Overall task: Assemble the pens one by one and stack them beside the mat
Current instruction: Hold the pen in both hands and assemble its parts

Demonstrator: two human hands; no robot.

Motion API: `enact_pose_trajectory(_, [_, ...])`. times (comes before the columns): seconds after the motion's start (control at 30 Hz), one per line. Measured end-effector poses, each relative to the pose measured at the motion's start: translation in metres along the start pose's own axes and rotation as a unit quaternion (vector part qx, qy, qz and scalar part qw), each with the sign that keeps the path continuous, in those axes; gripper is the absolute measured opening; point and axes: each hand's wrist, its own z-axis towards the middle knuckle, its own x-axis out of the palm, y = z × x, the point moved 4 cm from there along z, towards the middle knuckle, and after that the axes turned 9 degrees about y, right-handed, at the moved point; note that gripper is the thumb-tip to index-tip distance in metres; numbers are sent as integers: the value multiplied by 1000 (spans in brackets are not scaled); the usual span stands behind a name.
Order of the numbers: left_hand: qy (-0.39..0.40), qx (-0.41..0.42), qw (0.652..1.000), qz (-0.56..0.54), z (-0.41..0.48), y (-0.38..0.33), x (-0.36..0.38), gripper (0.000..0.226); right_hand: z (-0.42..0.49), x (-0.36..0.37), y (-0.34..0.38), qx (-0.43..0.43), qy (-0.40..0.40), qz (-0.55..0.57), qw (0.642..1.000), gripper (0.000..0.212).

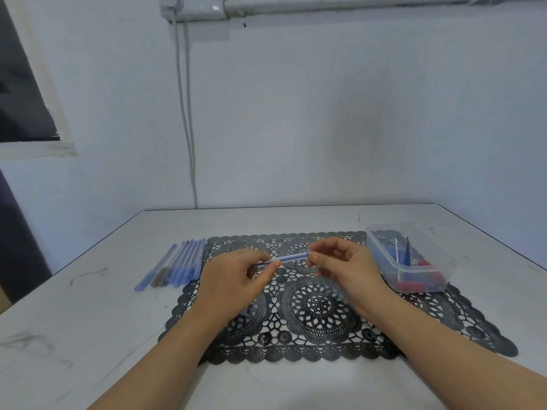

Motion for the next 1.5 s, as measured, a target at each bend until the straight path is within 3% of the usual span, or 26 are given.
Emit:
enact_pose_trajectory(0.13, [-5, -3, 1000, -6, 0, 0, -1, 39, 0, 0, 1, -7, 2, 26, 1000, 26])
enact_pose_trajectory(0.37, [0, -5, 1000, -1, 0, 2, 0, 40, 0, 1, -2, 18, 7, 41, 999, 12])
enact_pose_trajectory(0.57, [2, -11, 1000, -7, 0, 4, 0, 41, -1, 0, 0, 16, 3, 22, 1000, 19])
enact_pose_trajectory(0.73, [-2, 3, 1000, 10, 0, 1, -1, 39, 0, 2, 1, 23, 10, 69, 997, 21])
enact_pose_trajectory(0.87, [1, 13, 1000, 21, 0, 0, 1, 36, 0, 2, 1, 23, 1, 48, 999, 12])
enact_pose_trajectory(1.2, [3, -2, 999, 42, 1, 3, 0, 39, 1, -1, 1, 10, -18, 1, 1000, 27])
enact_pose_trajectory(1.5, [-19, -25, 997, 67, 1, 5, -4, 37, 2, -8, 0, 37, -45, -55, 997, 14])
